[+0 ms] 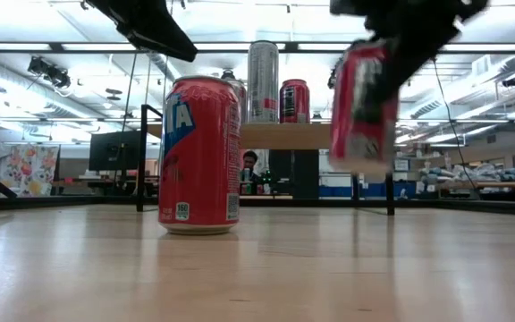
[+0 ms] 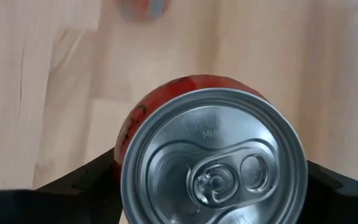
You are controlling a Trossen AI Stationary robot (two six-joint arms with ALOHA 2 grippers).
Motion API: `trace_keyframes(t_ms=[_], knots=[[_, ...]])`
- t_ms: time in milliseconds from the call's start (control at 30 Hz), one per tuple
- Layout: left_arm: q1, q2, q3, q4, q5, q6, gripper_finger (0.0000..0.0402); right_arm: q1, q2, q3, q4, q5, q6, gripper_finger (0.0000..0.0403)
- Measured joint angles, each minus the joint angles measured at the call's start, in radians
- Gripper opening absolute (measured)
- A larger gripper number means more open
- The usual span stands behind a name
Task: Place canned beverage on shelf
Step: Put the red and black soda can on the shelf
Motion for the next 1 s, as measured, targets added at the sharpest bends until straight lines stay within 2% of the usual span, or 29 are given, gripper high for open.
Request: trace_keyframes(t_ms=[233, 400, 667, 867, 1000], knots=[[0.000, 0.001, 0.000, -0.016, 0.000, 0.000, 0.0231, -0.148, -0.192, 0.000, -0.001, -0.015, -0.010, 0.0324], [0.000, 0.001, 0.000, -0.016, 0.000, 0.001, 0.0231, -0.196, -0.226, 0.057, -0.045, -0.020, -0.042, 0.0324], [0.002, 0.001, 0.000, -0.017, 0.000, 0.003, 0.0231, -0.231, -0.108, 0.288, -0.200, -0.004, -0.176, 0.0324], [0.002, 0.001, 0.000, -0.017, 0.000, -0.001, 0.0231, -0.329, 0.007, 0.424, -0.263, 0.011, -0.291, 0.0324], [-0.004, 0.001, 0.000, -0.022, 0.000, -0.010, 0.0231, -0.414, 0.043, 0.446, -0.276, 0.016, -0.327, 0.0325]])
